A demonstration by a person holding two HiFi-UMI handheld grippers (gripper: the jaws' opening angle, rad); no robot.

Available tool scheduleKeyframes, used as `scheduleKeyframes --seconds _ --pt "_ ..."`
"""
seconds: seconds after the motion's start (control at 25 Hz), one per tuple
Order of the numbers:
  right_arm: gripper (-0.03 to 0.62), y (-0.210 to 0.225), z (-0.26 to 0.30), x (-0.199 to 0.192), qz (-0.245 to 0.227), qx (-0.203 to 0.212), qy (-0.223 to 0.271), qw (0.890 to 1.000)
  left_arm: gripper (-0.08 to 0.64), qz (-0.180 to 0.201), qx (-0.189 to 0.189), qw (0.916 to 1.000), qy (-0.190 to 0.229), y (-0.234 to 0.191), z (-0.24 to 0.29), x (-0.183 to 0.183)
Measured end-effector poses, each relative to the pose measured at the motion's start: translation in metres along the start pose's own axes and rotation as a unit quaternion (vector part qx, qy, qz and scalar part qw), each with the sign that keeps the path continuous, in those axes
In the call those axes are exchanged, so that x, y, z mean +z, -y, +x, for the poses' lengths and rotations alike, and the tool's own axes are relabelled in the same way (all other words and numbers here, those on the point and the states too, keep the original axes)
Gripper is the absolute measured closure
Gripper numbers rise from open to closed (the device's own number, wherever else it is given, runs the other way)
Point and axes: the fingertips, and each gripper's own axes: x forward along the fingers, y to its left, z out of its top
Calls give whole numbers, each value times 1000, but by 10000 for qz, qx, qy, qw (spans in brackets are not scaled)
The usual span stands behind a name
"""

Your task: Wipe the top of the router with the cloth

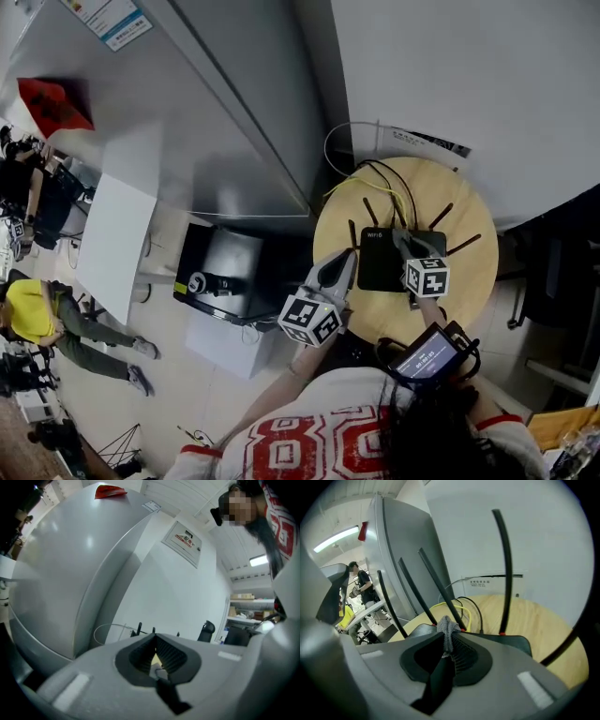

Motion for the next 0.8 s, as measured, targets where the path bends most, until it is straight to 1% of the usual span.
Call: scheduleKeyframes --seconds 0.24,0.36,0.48,0.68,0.76,0.8 --pt "551 52 -30 -7 245 -611 69 9978 565 -54 -299 9995 -115 11 17 -6" --pt "551 74 -43 -11 332 -884 91 9955 565 -66 -371 9992 -119 15 22 -6" --pt "551 89 -54 -15 350 -1066 80 9937 565 -70 -412 9991 -114 17 25 -6" --pt "551 91 -59 -18 446 -1224 78 9914 565 -69 -356 9993 -102 11 23 -5" --pt "551 80 -57 -11 479 -1166 165 9919 565 -77 -307 9995 -84 7 20 -4" --pt "551 69 -54 -7 464 -1064 220 9930 565 -82 -277 9996 -74 5 18 -3"
